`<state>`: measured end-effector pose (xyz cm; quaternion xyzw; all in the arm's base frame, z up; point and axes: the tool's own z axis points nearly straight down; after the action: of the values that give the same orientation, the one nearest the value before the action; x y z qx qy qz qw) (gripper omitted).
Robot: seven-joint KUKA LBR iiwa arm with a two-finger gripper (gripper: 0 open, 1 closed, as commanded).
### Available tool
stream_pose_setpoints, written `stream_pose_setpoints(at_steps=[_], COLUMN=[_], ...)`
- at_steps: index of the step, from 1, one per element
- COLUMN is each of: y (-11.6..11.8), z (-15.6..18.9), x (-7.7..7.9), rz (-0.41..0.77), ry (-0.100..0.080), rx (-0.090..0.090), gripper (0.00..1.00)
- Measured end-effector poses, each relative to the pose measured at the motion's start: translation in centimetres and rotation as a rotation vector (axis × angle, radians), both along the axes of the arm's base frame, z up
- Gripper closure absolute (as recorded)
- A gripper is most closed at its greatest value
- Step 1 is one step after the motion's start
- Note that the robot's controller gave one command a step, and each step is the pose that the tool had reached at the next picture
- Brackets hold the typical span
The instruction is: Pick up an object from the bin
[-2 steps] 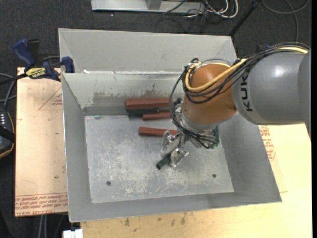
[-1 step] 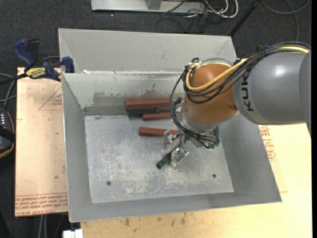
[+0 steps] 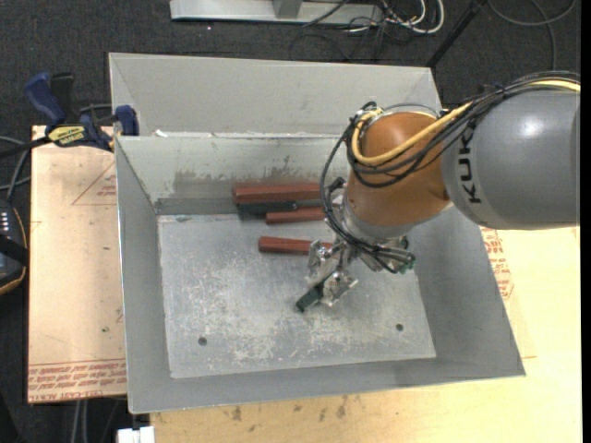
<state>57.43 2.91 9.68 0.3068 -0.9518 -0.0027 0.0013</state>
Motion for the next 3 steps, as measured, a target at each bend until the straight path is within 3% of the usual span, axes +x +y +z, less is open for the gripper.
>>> stream_pose_setpoints(at_steps=[3], y=[-0.1], z=[4.8], x=[0.2], rz=[-0.003], ry=[-0.010], rx=[-0.002], gripper=[1.00])
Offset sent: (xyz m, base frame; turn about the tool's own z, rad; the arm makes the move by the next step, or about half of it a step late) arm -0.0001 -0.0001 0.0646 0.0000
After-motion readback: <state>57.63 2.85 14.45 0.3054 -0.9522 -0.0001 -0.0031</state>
